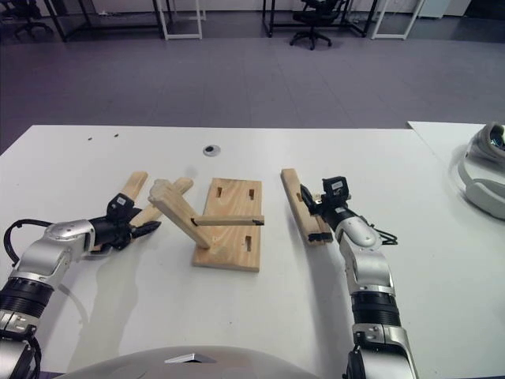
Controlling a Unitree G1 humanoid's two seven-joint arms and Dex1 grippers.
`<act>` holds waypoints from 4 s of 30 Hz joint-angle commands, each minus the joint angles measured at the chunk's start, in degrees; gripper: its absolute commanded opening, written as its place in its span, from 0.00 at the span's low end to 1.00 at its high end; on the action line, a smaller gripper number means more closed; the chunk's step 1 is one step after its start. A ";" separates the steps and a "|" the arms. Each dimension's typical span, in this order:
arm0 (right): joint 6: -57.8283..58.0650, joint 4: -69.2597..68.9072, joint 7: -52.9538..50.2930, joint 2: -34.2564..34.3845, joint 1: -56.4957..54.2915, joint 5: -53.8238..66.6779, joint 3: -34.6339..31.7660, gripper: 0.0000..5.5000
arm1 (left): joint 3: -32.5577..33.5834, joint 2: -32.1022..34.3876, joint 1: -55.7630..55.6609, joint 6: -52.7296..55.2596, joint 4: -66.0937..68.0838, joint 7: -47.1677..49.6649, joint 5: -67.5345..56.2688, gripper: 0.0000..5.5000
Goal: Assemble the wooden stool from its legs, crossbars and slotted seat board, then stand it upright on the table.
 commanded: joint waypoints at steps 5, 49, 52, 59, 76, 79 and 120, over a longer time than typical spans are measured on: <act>3.77 -1.01 3.63 0.75 -2.63 4.83 -0.34 0.59 | 3.27 -3.08 -0.60 -1.52 -0.12 0.25 0.61 0.38; 29.35 -33.96 -27.87 18.69 1.36 69.54 -18.99 0.18 | 7.85 -6.88 -1.90 -9.51 -17.96 -3.64 3.73 0.78; 29.00 -41.65 -34.85 16.91 13.07 75.23 -19.95 0.18 | 6.54 -5.84 9.02 -5.96 -22.85 -0.35 6.16 0.88; 24.89 -46.44 -44.04 11.43 23.19 77.18 -18.47 0.18 | 1.78 -5.60 15.40 1.24 -26.27 3.96 11.04 0.98; 28.61 -54.98 -48.54 -5.82 19.09 46.89 -6.86 0.19 | -0.17 -10.79 9.87 15.27 -36.82 4.17 2.22 0.98; 28.58 -56.42 -44.47 -8.12 20.46 41.30 -1.61 0.19 | -0.70 -12.49 9.58 18.01 -39.77 5.13 0.09 0.98; 30.50 -50.50 -13.75 -12.77 18.38 24.17 17.10 0.63 | -13.62 -28.19 0.01 23.67 -40.85 18.43 -3.99 0.98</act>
